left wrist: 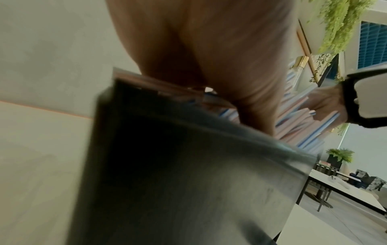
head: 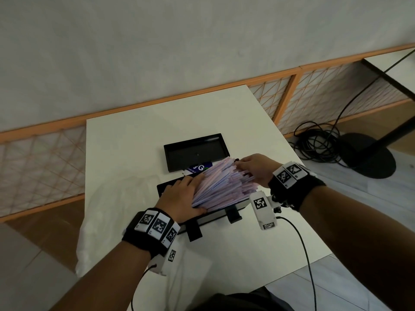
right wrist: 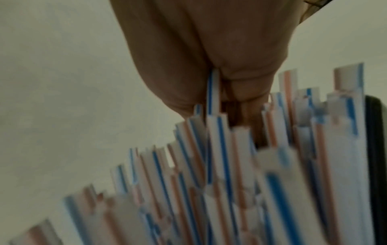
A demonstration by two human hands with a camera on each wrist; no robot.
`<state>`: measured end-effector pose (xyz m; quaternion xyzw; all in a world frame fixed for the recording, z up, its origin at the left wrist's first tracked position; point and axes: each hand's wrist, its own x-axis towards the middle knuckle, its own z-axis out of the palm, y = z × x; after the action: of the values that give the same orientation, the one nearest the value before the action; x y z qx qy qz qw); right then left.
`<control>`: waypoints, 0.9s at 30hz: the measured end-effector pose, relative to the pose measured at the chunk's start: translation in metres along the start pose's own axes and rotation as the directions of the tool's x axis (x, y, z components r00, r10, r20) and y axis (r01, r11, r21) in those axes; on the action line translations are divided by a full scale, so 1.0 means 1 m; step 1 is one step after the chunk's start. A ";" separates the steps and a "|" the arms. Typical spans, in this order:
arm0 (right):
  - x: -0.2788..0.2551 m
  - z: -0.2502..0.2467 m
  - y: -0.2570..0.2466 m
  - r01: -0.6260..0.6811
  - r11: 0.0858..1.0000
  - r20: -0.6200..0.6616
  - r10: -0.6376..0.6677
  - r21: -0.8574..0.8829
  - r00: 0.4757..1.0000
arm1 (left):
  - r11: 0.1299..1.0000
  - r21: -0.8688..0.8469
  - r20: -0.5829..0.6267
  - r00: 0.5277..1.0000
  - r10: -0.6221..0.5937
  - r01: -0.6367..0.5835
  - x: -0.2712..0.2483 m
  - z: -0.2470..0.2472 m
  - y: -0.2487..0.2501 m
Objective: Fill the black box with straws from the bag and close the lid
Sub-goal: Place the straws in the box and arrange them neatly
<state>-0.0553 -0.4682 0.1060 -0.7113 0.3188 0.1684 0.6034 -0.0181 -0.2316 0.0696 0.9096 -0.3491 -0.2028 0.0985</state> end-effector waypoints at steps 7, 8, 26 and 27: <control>0.002 0.002 0.005 0.033 0.996 -0.074 -0.040 -0.082 0.996 | 0.999 -0.021 -0.051 0.998 0.024 -0.025 0.001 0.002 -0.006; 0.002 0.003 0.004 0.028 0.993 -0.084 -0.038 -0.116 0.996 | 1.000 -0.004 -0.059 0.998 0.029 -0.029 0.000 0.004 -0.006; -0.022 -0.016 -0.021 0.113 0.747 -0.198 -0.313 -0.655 0.929 | 0.998 0.061 -0.019 1.000 -0.013 0.014 -0.003 0.007 -0.006; -0.024 -0.023 -0.020 0.096 0.778 -0.227 -0.296 -0.621 0.928 | 0.999 0.052 -0.018 1.000 -0.011 0.012 -0.002 0.007 -0.006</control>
<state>-0.0631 -0.4834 0.1406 -0.9121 0.2635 0.0812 0.3033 -0.0189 -0.2265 0.0620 0.9156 -0.3480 -0.1864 0.0766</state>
